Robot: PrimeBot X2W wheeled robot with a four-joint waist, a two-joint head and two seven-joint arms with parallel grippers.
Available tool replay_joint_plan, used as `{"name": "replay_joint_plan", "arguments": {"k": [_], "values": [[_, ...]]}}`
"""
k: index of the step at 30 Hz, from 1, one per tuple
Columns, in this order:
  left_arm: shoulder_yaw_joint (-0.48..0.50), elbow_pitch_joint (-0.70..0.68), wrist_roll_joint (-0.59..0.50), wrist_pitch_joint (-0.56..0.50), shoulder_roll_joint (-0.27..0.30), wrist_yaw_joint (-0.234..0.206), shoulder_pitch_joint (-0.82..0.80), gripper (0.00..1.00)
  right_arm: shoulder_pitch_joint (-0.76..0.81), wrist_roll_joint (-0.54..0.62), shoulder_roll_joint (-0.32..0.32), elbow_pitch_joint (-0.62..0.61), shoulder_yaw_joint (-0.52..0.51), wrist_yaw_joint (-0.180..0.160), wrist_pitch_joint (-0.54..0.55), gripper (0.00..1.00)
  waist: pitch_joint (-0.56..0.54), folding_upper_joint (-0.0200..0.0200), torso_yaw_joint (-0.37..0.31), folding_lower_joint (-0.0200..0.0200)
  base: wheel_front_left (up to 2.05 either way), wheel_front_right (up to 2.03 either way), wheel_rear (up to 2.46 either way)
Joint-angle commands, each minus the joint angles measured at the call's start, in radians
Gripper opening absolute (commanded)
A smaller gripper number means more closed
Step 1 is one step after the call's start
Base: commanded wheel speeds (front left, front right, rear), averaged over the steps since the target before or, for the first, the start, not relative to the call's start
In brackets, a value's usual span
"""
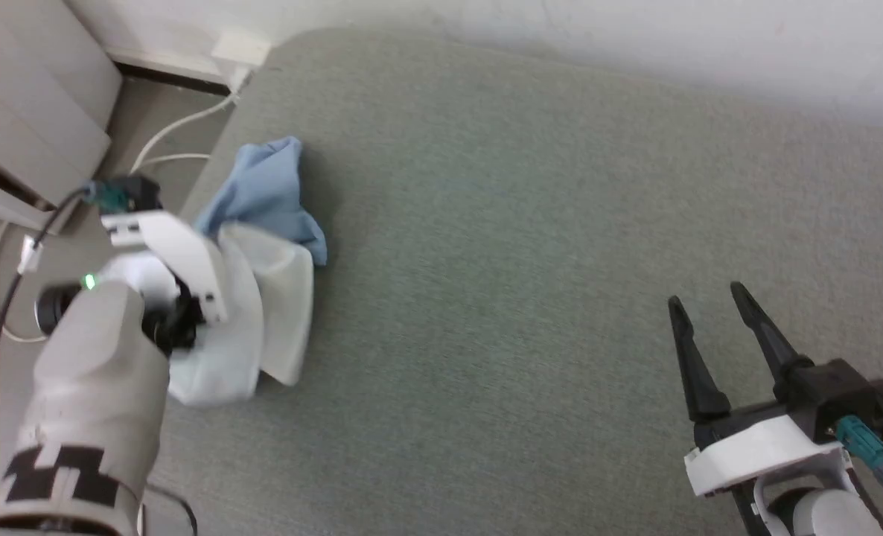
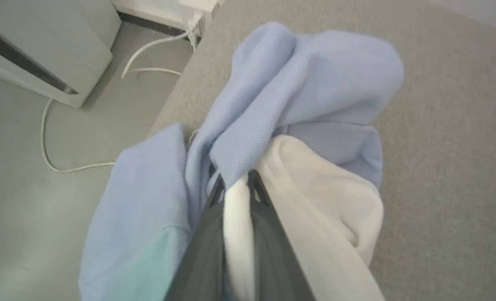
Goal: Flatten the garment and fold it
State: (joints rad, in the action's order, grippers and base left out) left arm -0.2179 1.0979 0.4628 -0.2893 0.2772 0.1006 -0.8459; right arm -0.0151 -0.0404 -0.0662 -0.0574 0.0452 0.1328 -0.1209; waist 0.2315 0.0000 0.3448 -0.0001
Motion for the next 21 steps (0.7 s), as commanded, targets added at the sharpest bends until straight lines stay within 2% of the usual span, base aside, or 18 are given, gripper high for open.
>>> {"name": "replay_joint_plan", "arguments": {"k": [1,8,13,17,21], "values": [[-0.014,-0.005,-0.016,0.054,0.008,-0.013,-0.047,0.0,0.014,-0.009,0.004,0.006,-0.006,-0.002,-0.011,1.0,-0.066,0.0,0.056,0.0001,0.0,0.0,0.0],[-0.064,-0.086,-0.086,0.334,-0.003,-0.019,-0.104,0.0,0.055,-0.019,0.015,0.026,-0.027,-0.002,-0.027,1.0,-0.166,0.0,0.113,0.0001,0.0,0.0,0.0],[-0.102,-0.159,-0.139,0.512,-0.021,-0.032,-0.123,0.0,0.074,-0.059,0.016,0.038,-0.031,-0.002,-0.042,1.0,-0.218,0.0,0.121,0.0001,0.0,0.0,0.0],[-0.109,-0.282,-0.162,0.548,-0.04,-0.053,-0.095,0.0,0.08,-0.071,0.016,0.04,-0.052,-0.002,-0.051,1.0,-0.233,0.0,0.096,0.0001,0.0,0.0,0.0],[-0.093,-0.473,-0.176,0.55,-0.062,-0.077,-0.005,0.0,0.076,-0.068,0.016,0.034,-0.081,-0.002,-0.051,1.0,-0.228,0.0,0.035,0.0001,0.0,0.0,0.0]]}}
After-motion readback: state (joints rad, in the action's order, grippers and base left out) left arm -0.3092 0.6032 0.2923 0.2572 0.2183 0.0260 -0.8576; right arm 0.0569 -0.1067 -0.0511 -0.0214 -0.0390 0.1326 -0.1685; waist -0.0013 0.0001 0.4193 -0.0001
